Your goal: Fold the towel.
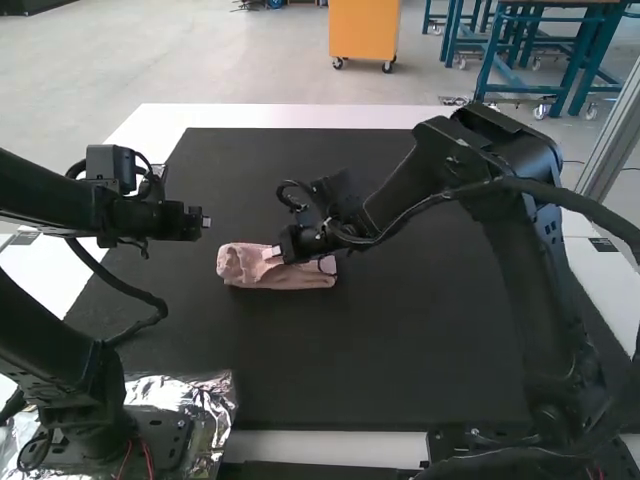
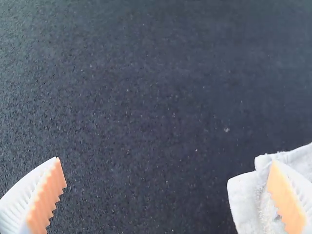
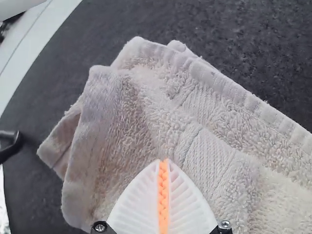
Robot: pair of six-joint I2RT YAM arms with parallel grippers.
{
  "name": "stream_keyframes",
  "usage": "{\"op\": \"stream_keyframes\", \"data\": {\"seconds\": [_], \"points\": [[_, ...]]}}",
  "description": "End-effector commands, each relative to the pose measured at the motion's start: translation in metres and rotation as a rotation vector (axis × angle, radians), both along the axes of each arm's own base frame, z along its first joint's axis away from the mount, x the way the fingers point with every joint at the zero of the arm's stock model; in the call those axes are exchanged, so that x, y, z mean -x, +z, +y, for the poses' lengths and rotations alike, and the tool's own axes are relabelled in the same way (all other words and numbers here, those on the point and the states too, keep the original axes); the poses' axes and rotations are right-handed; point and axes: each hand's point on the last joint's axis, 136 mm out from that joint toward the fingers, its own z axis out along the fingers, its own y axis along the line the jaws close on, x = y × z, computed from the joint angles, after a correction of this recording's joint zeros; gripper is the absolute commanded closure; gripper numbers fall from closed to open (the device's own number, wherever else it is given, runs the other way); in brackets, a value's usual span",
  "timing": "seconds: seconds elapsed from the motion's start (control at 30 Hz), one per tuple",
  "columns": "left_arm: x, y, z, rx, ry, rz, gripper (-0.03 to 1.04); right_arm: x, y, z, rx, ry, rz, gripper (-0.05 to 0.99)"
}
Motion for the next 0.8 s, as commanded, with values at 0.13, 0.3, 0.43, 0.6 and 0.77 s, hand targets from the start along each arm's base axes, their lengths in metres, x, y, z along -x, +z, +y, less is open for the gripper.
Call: {"op": "stream_keyframes", "data": {"seconds": [0.13,0.3,0.43,0.6,0.77], "points": [[-0.001,0.007,0.003,0.009,0.024,-0.02,0.04,0.002,-0.01,0.025,-0.038,0.025,0.011,0.96],[-0.003,0.011,0.003,0.011,0.027,-0.027,0.04,-0.007,-0.012,0.028,-0.065,0.014,-0.018,0.96],[-0.008,0.026,0.002,0.021,0.03,-0.057,0.04,-0.018,0.005,0.024,-0.095,-0.012,-0.028,0.96],[-0.016,0.063,-0.003,0.021,0.018,-0.121,0.04,-0.033,0.09,0.016,-0.19,-0.049,-0.097,0.95],[-0.021,0.101,-0.006,0.016,0.009,-0.183,0.04,-0.046,0.181,-0.007,-0.252,-0.101,-0.158,0.76]]}}
